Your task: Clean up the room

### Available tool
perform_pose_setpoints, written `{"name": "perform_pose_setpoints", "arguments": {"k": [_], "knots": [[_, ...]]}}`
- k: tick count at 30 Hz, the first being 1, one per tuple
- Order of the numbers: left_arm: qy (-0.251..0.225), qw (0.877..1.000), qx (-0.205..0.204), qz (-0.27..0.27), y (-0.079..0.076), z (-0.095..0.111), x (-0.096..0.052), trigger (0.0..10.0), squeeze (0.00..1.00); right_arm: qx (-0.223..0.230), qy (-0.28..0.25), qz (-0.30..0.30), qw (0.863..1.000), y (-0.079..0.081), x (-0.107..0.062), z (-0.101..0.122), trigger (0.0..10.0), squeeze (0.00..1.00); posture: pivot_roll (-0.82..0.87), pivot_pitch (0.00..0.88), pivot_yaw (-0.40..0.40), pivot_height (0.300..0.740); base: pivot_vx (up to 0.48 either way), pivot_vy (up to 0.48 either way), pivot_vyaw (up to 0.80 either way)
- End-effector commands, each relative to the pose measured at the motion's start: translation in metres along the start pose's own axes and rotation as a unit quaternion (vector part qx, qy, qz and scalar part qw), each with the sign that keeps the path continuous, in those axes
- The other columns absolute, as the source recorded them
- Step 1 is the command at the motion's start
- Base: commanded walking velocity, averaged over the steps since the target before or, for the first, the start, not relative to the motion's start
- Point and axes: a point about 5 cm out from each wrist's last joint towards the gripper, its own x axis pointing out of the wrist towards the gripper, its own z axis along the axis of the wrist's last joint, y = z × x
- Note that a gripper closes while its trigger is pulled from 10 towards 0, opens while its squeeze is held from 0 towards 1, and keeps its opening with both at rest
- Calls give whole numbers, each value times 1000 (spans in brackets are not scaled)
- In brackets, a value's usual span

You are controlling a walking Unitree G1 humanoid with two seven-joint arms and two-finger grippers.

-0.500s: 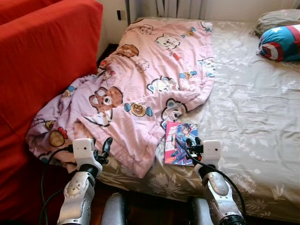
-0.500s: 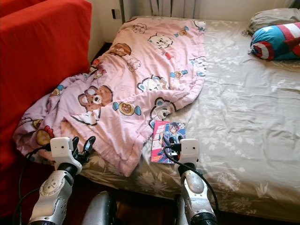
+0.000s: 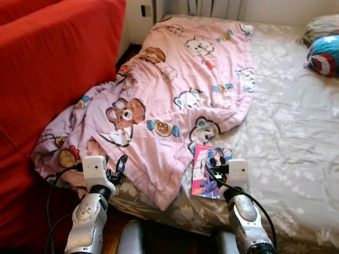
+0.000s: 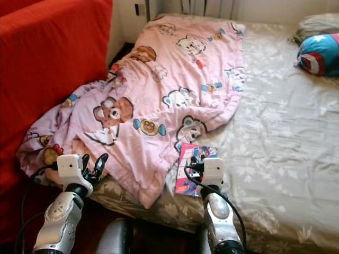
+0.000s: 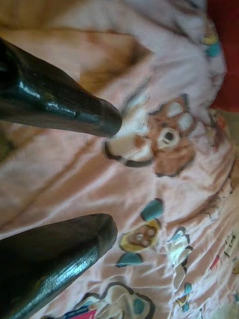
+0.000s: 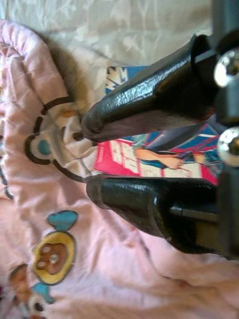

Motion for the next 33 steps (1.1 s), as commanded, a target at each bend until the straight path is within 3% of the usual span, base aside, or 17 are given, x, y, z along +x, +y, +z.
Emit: {"name": "perform_pose_setpoints", "arguments": {"k": [1, 15, 22, 23, 26, 27, 30, 31, 33], "knots": [[11, 1000, -2, -4, -4, -6, -1, 10000, 0, 0, 13, -13, 1000, -8, -5, -7, 10000, 0, 3, 148, 27, 602, 0, 0, 0], [10, 1000, -2, -9, -4, -4, -1, 10000, 0, 8, 58, -44, 997, -19, -3, -18, 10000, 0, 26, 153, 39, 602, 0, 0, 0], [12, 1000, 2, -8, -1, -3, -6, 10000, 0, 53, 92, -95, 990, -31, -7, -28, 10000, 0, 51, 181, 55, 602, 0, 0, 0], [16, 1000, 6, -10, 0, -4, -8, 10000, 0, 75, 104, -121, 984, -37, -10, -34, 10000, 361, 63, 194, 67, 602, 0, 0, 0], [18, 1000, 7, -11, 0, -4, -10, 10000, 0, 93, 110, -135, 980, -39, -12, -37, 10000, 361, 70, 200, 72, 602, 0, 0, 0], [19, 1000, 9, -12, 0, -4, -11, 10000, 0, 103, 114, -143, 978, -40, -14, -39, 10000, 1000, 80, 211, 80, 602, 0, 0, 0], [20, 1000, 12, -13, 2, -2, -14, 10000, 0, 105, 120, -151, 976, -40, -14, -41, 10000, 1000, 88, 224, 88, 602, 0, 0, 0], [21, 1000, 13, -13, 3, -2, -16, 10000, 0, 108, 120, -150, 975, -40, -14, -41, 10000, 0, 93, 231, 94, 602, 0, 0, 0], [25, 999, 18, -12, 6, -2, -18, 10000, 0, 116, 119, -147, 975, -38, -13, -41, 10000, 0, 99, 239, 100, 602, 0, 0, 0]]}}
